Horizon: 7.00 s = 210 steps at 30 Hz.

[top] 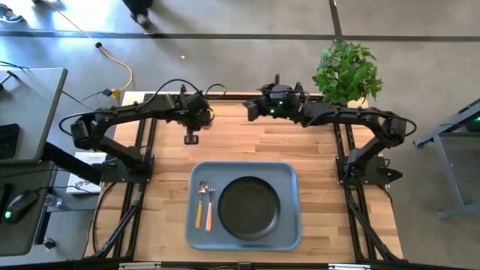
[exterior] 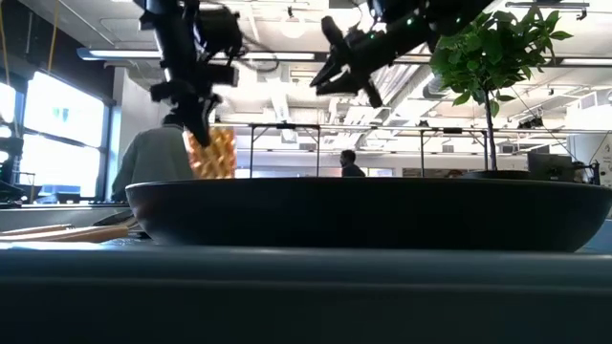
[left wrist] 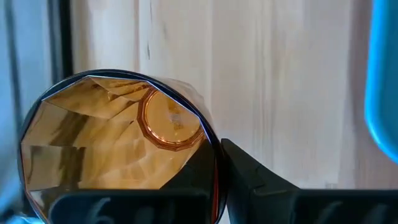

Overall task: Pick and place plate/cup/fork/spoon on tray
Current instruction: Put the brown cup on the blue serving tray to the top right of the black plate

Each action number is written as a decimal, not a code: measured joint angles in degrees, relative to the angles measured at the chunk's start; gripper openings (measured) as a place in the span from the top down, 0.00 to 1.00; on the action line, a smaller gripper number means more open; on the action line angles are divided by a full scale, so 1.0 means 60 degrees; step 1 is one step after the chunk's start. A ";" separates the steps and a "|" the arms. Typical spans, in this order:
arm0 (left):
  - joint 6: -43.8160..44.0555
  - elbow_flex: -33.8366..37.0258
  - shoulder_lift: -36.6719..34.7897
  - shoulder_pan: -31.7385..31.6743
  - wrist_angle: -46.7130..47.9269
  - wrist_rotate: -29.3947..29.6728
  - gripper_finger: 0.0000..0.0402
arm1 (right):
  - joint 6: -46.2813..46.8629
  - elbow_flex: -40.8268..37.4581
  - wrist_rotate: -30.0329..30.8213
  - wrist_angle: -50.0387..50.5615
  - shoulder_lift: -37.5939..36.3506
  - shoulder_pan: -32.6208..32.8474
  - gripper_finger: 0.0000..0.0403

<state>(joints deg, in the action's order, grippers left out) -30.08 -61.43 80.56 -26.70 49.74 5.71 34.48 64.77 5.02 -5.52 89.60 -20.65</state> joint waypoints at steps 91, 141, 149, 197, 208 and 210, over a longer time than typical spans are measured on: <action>-0.2173 -0.2127 0.3193 0.3336 -0.1061 0.0452 0.79 | 0.0106 0.0004 0.0847 0.1172 -0.1151 -0.0054 0.80; 0.3587 -0.2136 -0.2005 0.2555 0.1806 0.2988 0.79 | -0.2448 0.2696 -0.0817 0.4413 0.0521 0.0092 0.73; 0.3620 -0.2137 -0.2001 0.2557 0.1792 0.2926 0.79 | -0.1821 0.2696 -0.1083 0.4514 0.1303 0.0322 0.64; 0.3838 -0.2134 -0.1994 0.2557 0.1708 0.2857 0.79 | -0.0141 0.2696 -0.0609 0.5522 0.3213 0.1203 0.92; 0.3838 -0.2134 -0.1994 0.2557 0.1708 0.2857 0.79 | -0.0223 0.2694 -0.0615 0.5541 0.3213 0.1199 0.99; 0.3838 -0.2134 -0.1994 0.2557 0.1708 0.2857 0.79 | -0.0226 0.2692 -0.0616 0.5540 0.3213 0.1199 0.99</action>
<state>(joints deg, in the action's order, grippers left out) -7.05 -74.24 68.60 -11.35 59.99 22.85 33.12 80.93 1.32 27.73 108.88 -13.45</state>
